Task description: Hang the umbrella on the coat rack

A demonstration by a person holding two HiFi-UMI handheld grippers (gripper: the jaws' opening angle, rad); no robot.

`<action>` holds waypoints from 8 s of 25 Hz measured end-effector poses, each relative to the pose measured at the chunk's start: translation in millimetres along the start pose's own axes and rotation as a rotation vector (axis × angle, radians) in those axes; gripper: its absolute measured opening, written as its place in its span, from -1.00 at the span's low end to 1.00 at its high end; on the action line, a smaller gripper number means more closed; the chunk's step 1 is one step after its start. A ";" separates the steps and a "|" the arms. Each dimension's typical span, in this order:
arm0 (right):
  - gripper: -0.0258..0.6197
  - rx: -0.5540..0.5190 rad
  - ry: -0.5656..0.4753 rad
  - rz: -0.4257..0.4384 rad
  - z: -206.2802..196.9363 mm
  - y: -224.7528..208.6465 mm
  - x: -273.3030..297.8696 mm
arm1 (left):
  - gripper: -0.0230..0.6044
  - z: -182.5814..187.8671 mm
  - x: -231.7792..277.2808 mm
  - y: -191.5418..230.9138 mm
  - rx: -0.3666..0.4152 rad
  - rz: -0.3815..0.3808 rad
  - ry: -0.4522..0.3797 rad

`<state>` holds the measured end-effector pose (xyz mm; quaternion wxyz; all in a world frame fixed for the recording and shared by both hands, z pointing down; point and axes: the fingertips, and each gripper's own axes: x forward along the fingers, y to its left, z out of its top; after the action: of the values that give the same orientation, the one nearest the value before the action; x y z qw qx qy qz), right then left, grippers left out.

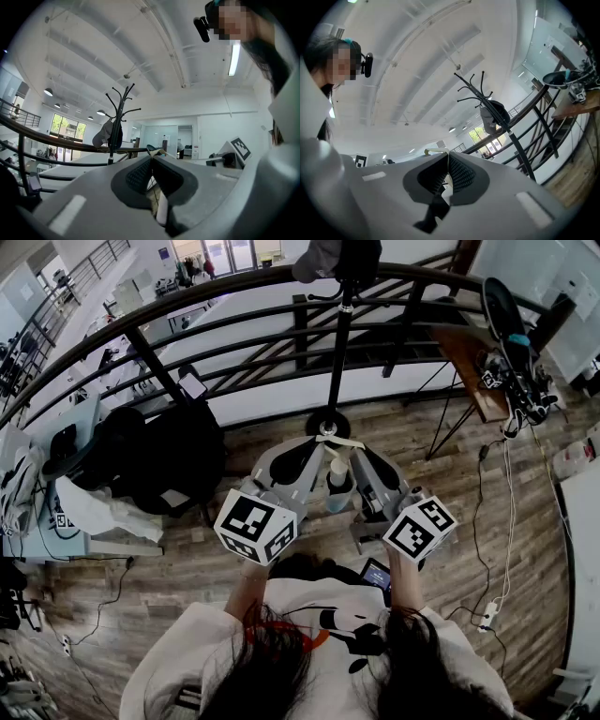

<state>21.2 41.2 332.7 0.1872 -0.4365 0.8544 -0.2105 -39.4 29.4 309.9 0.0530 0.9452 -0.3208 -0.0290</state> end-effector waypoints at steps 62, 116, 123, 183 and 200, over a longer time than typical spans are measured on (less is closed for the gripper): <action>-0.85 -0.171 0.069 -0.020 47.9 -151.6 153.1 | -0.92 3.1 172.6 129.6 0.034 -0.007 0.034; -0.85 -0.466 -0.160 0.251 315.9 -211.3 300.7 | -0.92 217.9 371.7 216.4 0.352 -0.105 -0.328; -0.85 -0.468 -0.198 0.286 343.0 -211.3 312.2 | -0.92 239.5 380.2 224.7 0.370 -0.054 -0.352; -0.69 -0.457 -0.027 0.214 233.1 -270.7 336.0 | -0.76 105.0 376.7 291.7 0.220 0.035 -0.101; -0.69 -0.267 0.114 0.010 79.0 -239.3 278.5 | -0.76 -16.8 270.6 268.7 0.029 -0.035 0.096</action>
<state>67.8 -330.9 353.6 0.0796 -0.4407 0.8863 -0.1183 14.5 -346.1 352.8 0.0543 0.9517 -0.3017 0.0200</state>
